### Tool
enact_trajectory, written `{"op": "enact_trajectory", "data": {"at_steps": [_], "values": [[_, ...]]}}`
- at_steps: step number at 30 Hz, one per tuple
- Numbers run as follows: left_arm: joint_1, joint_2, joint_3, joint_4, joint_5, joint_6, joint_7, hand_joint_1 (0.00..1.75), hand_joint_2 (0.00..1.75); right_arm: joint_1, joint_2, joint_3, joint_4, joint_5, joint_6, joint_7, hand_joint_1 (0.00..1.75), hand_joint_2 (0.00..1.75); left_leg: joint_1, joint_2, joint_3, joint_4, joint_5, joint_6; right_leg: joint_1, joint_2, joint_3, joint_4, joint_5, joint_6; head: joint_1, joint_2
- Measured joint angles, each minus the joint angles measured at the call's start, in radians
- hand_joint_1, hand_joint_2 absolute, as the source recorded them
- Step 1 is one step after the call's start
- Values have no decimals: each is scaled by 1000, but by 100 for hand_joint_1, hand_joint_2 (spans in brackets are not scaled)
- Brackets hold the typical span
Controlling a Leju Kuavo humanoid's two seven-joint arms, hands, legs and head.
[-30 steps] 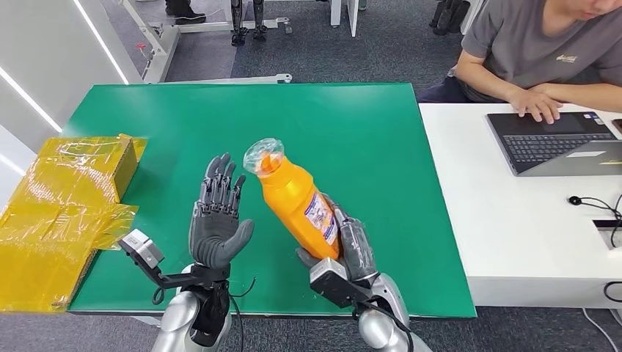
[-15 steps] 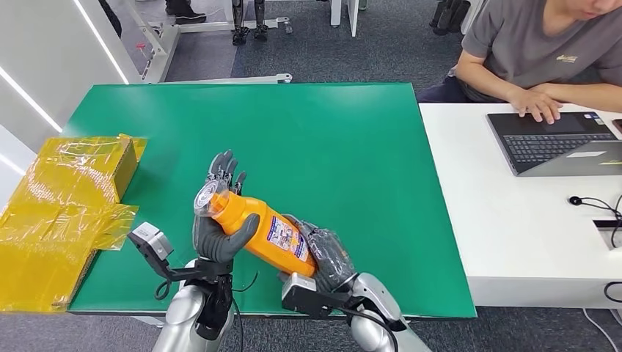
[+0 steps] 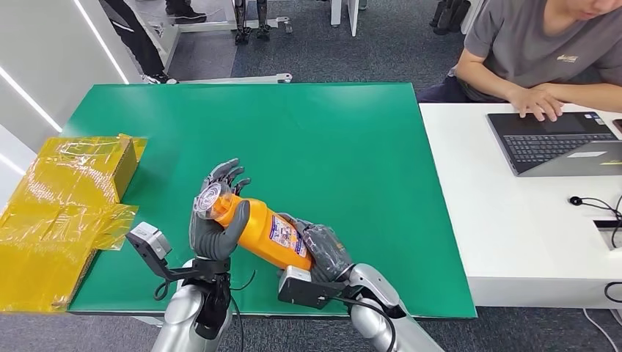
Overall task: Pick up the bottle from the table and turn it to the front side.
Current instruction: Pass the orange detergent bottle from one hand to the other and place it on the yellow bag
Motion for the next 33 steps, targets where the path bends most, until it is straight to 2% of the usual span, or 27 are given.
{"op": "enact_trajectory", "data": {"at_steps": [9,12,13,16,17,24,33], "values": [[-3,0,0,0,-26,-9,-5,175,175,4,3,-14,11,-17,-35,-18,169,175,0,0,0,0,0,0,0,0,0,0,0,0,0,0],[-7,-2,0,0,-26,-16,-6,175,175,12,8,-19,9,-23,-58,-22,132,175,0,0,0,0,0,0,0,0,0,0,0,0,0,0],[-9,-2,0,0,-26,-18,-6,175,175,16,10,-21,8,-29,-67,-23,108,175,0,0,0,0,0,0,0,0,0,0,0,0,0,0],[-11,-3,-2,0,-27,-21,-6,175,175,31,16,-31,1,-70,-91,-28,18,175,0,0,0,0,0,0,0,0,0,0,0,0,0,0],[-12,-3,-2,0,-28,-20,-6,175,175,37,19,-37,-1,-91,-100,-30,1,175,0,0,0,0,0,0,0,0,0,0,0,0,0,0],[-16,-3,1,0,-35,-5,1,175,175,60,38,-82,-26,-215,-150,-53,0,175,0,0,0,0,0,0,0,-1,0,0,0,0,0,0],[-21,-5,2,1,-12,34,11,175,175,74,42,-94,-79,-412,-265,-156,0,175,0,0,0,0,0,0,0,0,0,0,0,0,0,0]]}}
